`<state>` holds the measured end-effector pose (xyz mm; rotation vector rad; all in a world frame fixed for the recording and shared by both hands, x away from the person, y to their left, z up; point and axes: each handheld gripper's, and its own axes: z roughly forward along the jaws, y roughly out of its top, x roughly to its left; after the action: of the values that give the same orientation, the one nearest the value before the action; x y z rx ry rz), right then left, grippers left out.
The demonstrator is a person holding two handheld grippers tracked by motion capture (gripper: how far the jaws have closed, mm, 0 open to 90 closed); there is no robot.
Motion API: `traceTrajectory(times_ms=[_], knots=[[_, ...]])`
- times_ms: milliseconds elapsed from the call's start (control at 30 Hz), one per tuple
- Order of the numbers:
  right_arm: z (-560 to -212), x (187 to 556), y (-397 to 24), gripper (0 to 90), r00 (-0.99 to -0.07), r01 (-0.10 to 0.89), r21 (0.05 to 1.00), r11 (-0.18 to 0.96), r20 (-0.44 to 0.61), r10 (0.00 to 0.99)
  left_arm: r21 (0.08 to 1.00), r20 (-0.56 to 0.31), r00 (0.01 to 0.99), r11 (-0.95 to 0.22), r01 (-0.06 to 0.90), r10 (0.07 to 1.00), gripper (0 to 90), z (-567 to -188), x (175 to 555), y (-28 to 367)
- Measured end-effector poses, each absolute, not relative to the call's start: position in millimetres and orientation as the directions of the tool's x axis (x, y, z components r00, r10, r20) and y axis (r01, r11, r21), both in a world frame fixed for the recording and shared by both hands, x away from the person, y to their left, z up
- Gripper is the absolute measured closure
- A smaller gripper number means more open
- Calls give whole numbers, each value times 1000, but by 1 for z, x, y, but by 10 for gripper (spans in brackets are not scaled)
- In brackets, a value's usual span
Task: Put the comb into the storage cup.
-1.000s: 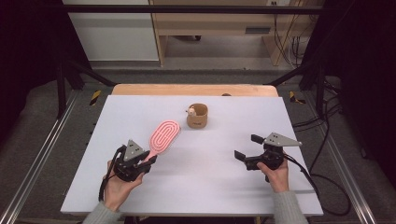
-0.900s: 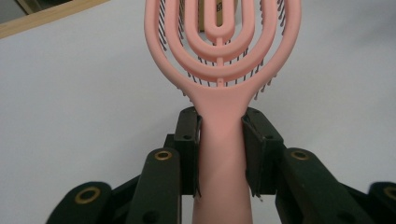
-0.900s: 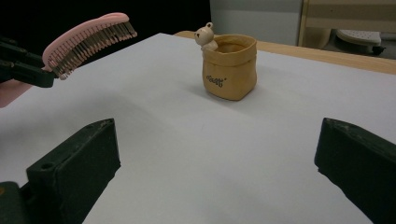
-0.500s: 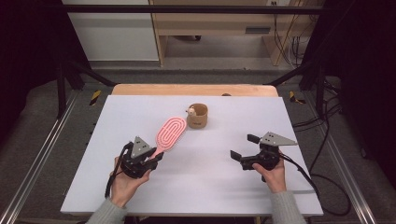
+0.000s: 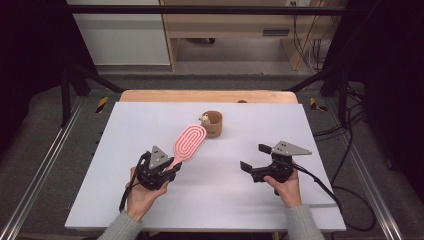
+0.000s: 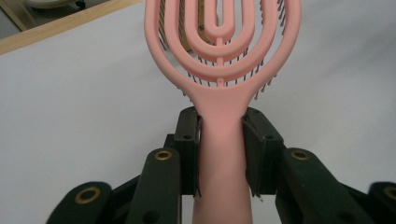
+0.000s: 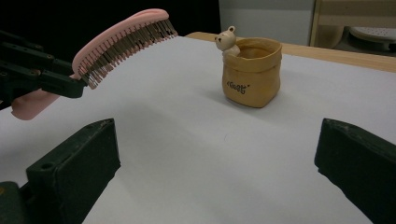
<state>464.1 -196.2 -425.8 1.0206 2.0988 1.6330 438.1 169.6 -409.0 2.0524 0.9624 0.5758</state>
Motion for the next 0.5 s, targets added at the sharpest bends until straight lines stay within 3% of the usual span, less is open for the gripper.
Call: traceTrajectory(times_ms=[500], knots=[[-424, 464, -180, 3, -711, 360, 928, 101, 202, 674, 802, 71, 624, -417, 428, 778, 692, -415, 435, 162]])
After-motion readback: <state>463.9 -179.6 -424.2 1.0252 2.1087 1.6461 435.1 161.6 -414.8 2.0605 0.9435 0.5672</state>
